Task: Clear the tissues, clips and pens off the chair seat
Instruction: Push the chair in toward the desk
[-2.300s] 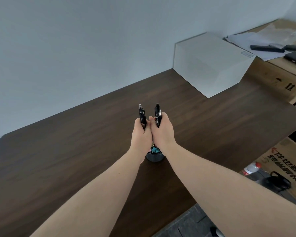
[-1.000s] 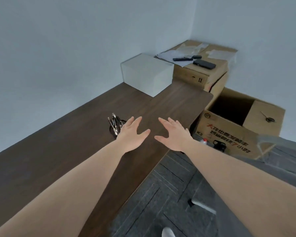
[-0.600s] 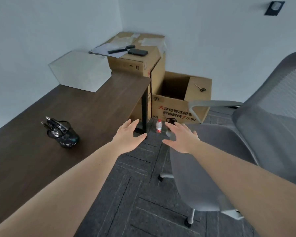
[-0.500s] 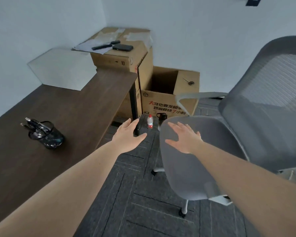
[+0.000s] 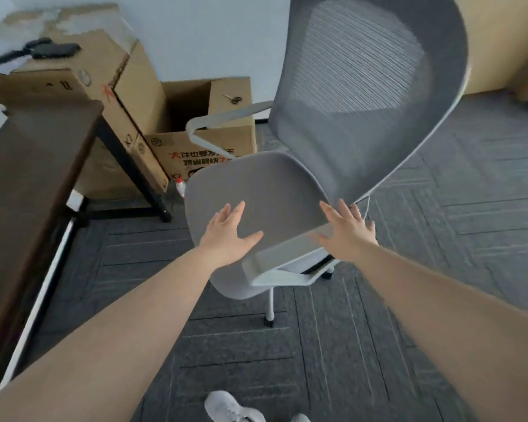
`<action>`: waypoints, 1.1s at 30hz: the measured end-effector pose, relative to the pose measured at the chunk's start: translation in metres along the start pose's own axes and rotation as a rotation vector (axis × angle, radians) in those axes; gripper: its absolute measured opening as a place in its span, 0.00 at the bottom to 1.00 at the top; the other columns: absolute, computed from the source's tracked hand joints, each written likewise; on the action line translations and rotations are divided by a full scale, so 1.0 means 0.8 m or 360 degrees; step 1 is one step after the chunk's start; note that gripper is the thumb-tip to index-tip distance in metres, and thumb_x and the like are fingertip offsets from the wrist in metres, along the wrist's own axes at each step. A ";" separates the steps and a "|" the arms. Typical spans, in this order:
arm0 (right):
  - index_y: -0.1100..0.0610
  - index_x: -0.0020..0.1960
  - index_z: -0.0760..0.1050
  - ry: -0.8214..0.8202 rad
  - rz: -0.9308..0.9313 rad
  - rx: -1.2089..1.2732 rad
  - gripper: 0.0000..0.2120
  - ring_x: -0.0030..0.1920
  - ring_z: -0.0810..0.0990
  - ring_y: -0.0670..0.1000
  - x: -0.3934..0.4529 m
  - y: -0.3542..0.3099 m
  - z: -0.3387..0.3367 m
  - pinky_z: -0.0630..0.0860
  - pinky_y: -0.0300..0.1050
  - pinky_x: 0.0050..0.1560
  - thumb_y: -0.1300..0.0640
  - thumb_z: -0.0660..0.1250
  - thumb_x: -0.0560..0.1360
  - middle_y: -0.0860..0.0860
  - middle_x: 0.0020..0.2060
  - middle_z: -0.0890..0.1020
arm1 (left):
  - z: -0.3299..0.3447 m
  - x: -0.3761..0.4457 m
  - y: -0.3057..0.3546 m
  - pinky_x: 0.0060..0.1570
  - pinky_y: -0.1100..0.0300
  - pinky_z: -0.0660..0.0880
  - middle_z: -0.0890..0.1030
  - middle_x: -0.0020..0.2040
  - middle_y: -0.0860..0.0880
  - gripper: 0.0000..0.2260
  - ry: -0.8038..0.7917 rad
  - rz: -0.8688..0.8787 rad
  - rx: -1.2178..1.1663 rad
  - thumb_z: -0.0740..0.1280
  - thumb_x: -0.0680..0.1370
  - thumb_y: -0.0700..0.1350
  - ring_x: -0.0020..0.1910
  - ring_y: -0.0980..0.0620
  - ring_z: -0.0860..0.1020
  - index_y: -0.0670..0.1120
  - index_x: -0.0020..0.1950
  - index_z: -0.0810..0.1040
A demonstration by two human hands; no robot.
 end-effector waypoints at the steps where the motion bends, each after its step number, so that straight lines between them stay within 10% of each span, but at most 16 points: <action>1: 0.42 0.77 0.43 0.0037 0.0038 0.0048 0.37 0.78 0.42 0.55 0.001 0.018 0.000 0.48 0.66 0.75 0.44 0.62 0.76 0.49 0.79 0.44 | 0.015 0.003 0.015 0.75 0.43 0.51 0.46 0.79 0.51 0.37 -0.0039 0.0026 -0.0014 0.62 0.74 0.64 0.78 0.45 0.46 0.59 0.76 0.45; 18: 0.53 0.77 0.33 0.0282 0.0433 0.0892 0.56 0.78 0.49 0.53 0.080 0.099 0.031 0.63 0.55 0.73 0.38 0.71 0.69 0.50 0.79 0.42 | 0.141 0.043 0.048 0.70 0.40 0.59 0.53 0.79 0.50 0.28 -0.0229 0.0206 0.0628 0.53 0.79 0.60 0.76 0.45 0.55 0.59 0.76 0.43; 33: 0.52 0.76 0.32 0.0397 0.0626 0.1107 0.50 0.75 0.61 0.58 0.060 0.064 0.072 0.69 0.52 0.64 0.46 0.68 0.74 0.52 0.79 0.44 | 0.136 0.028 0.005 0.58 0.47 0.70 0.69 0.67 0.48 0.28 -0.0183 0.0404 0.0690 0.52 0.79 0.62 0.64 0.43 0.70 0.61 0.75 0.45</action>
Point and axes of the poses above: each hand's wrist, its own x-axis towards the middle knuckle, its own z-axis out of the palm, y = z × x, the point moved 3 cm from there along x, towards the middle knuckle
